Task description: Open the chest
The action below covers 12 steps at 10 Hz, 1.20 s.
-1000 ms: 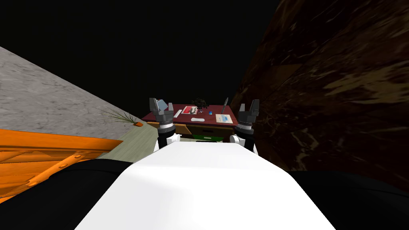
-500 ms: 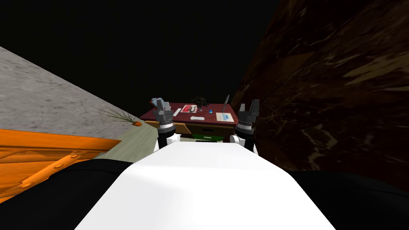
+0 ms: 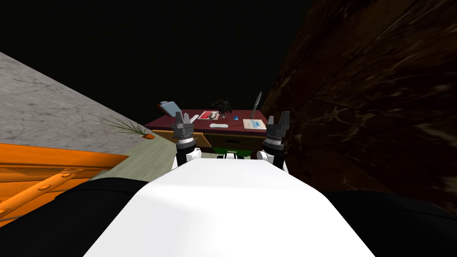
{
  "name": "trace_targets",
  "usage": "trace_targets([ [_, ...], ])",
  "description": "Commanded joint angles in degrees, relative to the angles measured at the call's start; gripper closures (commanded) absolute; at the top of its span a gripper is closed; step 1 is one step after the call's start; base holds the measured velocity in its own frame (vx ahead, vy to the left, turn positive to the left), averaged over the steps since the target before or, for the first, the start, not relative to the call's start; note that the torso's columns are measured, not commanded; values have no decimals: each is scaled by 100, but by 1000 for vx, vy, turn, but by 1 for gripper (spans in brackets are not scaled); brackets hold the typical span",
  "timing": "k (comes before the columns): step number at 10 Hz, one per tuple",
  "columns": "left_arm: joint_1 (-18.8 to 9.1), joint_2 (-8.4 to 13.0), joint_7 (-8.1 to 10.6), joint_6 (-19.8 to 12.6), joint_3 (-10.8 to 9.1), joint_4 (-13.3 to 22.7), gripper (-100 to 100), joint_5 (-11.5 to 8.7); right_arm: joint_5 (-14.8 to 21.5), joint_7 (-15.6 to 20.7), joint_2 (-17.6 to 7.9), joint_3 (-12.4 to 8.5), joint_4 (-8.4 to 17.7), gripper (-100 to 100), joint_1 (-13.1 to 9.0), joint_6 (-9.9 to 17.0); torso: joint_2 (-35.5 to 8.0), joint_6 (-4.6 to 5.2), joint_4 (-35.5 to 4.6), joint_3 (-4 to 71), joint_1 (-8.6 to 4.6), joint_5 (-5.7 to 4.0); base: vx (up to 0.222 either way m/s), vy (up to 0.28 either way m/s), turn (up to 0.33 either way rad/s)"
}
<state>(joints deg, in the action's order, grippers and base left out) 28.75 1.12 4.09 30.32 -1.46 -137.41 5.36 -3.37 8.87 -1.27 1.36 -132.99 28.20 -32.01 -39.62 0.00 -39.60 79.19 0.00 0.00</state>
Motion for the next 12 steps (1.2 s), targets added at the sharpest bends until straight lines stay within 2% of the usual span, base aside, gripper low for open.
trace_targets([
  [1,-37,267,-20,7,17,181,-100,9,0,0,0,0,2,0,0,1,-195,0,-189,394,-1,0,-12,-19,-11],
  [6,-179,630,-95,32,80,868,-100,42,0,0,1,1,3,0,0,1,-267,0,-268,538,-3,-1,-23,-38,-14],
  [12,-371,698,-196,66,166,1797,-100,87,0,0,1,1,3,0,0,1,-268,0,-269,538,1,0,-30,-44,-15],
])
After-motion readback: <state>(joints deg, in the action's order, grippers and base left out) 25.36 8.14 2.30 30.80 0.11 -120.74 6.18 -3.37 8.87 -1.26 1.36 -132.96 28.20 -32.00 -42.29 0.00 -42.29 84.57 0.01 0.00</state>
